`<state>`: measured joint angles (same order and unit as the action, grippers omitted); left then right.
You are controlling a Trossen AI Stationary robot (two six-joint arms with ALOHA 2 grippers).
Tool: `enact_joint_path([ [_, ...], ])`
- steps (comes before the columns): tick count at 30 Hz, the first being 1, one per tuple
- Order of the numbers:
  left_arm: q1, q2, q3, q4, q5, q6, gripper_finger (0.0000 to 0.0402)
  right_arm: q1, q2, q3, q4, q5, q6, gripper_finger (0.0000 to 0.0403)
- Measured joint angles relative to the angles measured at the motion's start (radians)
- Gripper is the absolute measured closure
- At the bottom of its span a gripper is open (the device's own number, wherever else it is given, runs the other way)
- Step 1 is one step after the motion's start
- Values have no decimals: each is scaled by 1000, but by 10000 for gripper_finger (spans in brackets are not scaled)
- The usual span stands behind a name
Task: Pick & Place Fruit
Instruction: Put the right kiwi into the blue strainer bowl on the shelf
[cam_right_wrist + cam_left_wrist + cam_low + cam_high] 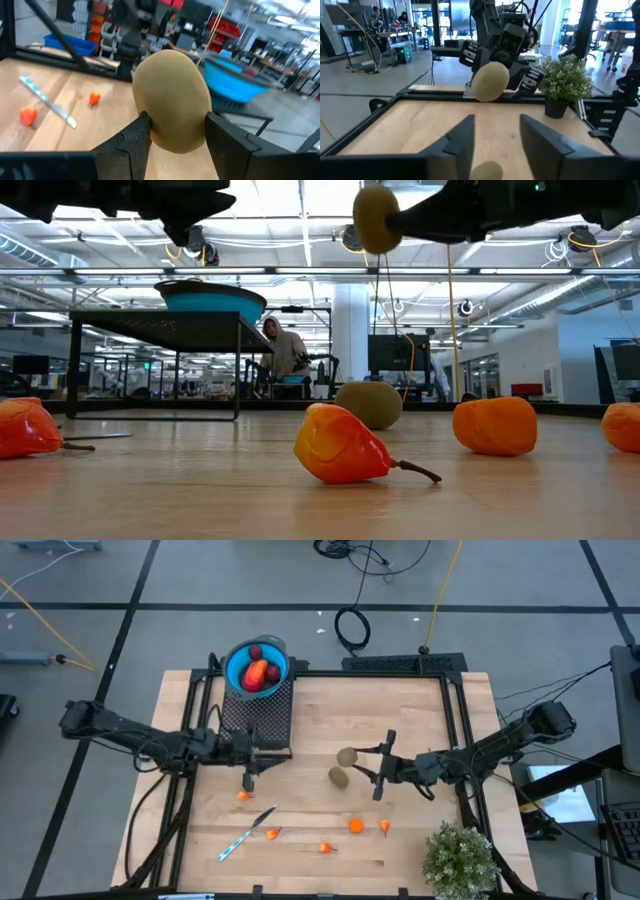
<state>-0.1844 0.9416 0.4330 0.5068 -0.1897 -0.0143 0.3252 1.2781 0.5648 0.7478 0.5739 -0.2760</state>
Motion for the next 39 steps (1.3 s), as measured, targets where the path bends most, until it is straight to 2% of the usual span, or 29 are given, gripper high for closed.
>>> enact_joint_path([
  [4,0,65,0,97,29,41,183,1,0,0,57,-11,-23,239],
  [8,0,144,7,214,60,93,132,-9,0,0,112,-128,-21,238],
  [13,0,253,87,225,63,144,94,-26,0,0,151,-186,45,238],
  [23,19,443,293,158,65,249,86,-29,0,0,153,-187,81,238],
  [26,37,476,338,141,110,243,86,-29,0,0,153,-186,81,238],
  [39,82,592,453,133,197,249,87,-29,0,0,145,-187,91,239],
])
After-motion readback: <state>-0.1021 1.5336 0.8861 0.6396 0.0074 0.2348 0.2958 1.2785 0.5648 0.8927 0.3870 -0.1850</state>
